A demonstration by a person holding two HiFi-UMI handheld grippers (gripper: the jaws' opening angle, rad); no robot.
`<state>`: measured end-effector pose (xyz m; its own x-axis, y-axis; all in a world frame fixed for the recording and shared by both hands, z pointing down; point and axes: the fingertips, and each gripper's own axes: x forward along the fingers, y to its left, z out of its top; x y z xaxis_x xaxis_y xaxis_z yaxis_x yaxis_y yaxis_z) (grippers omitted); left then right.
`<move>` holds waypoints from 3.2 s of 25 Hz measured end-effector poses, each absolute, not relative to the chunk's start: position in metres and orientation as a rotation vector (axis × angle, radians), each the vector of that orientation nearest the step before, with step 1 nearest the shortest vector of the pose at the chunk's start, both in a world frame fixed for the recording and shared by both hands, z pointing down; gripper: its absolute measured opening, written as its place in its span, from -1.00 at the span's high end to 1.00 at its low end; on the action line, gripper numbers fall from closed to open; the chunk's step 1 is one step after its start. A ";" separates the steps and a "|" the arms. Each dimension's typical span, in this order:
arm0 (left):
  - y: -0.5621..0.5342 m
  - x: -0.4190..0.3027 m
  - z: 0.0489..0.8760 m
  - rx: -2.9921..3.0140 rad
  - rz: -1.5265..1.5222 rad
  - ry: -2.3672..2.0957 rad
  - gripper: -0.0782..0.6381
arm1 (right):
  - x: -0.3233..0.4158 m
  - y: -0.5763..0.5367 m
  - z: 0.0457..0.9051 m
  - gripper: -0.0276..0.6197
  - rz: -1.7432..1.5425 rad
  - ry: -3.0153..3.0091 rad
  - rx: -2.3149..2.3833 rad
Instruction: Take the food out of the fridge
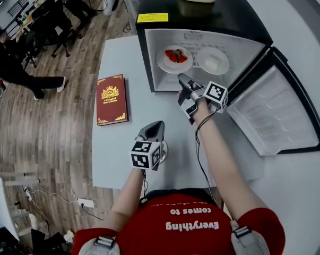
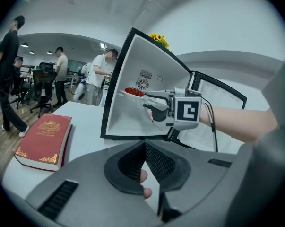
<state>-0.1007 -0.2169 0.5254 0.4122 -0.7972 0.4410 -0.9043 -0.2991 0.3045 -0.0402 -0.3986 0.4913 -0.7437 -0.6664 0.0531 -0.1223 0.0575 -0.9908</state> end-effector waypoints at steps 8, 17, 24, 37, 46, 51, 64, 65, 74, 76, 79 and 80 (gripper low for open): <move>-0.218 -0.109 0.541 2.129 0.309 -1.438 0.78 | -0.046 -0.436 0.506 0.46 -1.806 1.708 -0.782; -0.216 -0.117 0.539 2.126 0.312 -1.460 0.78 | -0.043 -0.435 0.499 0.83 -1.713 1.786 -0.785; -0.207 -0.123 0.525 2.144 0.290 -1.488 0.78 | -0.031 -0.410 0.475 0.84 -1.664 1.816 -0.724; -0.144 -0.151 0.515 2.103 0.283 -1.577 0.77 | 0.003 -0.242 0.481 0.84 -1.685 1.883 -0.597; -0.101 -0.143 0.511 2.126 0.292 -1.574 0.78 | 0.020 -0.151 0.527 0.84 -1.803 1.873 -0.643; -0.076 -0.140 0.516 2.120 0.285 -1.562 0.78 | 0.028 -0.118 0.539 0.84 -1.822 1.859 -0.659; -0.023 -0.139 0.565 2.032 0.327 -1.495 0.78 | 0.045 -0.064 0.607 0.84 -1.957 1.765 -0.836; -0.021 -0.138 0.568 2.028 0.333 -1.487 0.78 | 0.046 -0.062 0.614 0.84 -1.972 1.750 -0.850; -0.014 -0.129 0.591 2.018 0.397 -1.423 0.78 | 0.051 -0.058 0.678 0.84 -2.098 1.624 -0.998; -0.014 -0.125 0.595 2.018 0.406 -1.403 0.78 | 0.052 -0.057 0.685 0.84 -2.129 1.585 -1.029; -0.014 -0.120 0.601 2.018 0.419 -1.380 0.78 | 0.051 -0.058 0.694 0.84 -2.153 1.557 -1.062; -0.015 -0.119 0.603 2.018 0.422 -1.374 0.77 | 0.052 -0.059 0.697 0.84 -2.157 1.553 -1.074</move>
<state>-0.1186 -0.0149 0.6026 0.3984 -0.7024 0.5899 -0.9124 -0.2375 0.3334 0.0519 -0.0593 0.6971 -0.6869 -0.6028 0.4059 -0.1938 -0.3863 -0.9018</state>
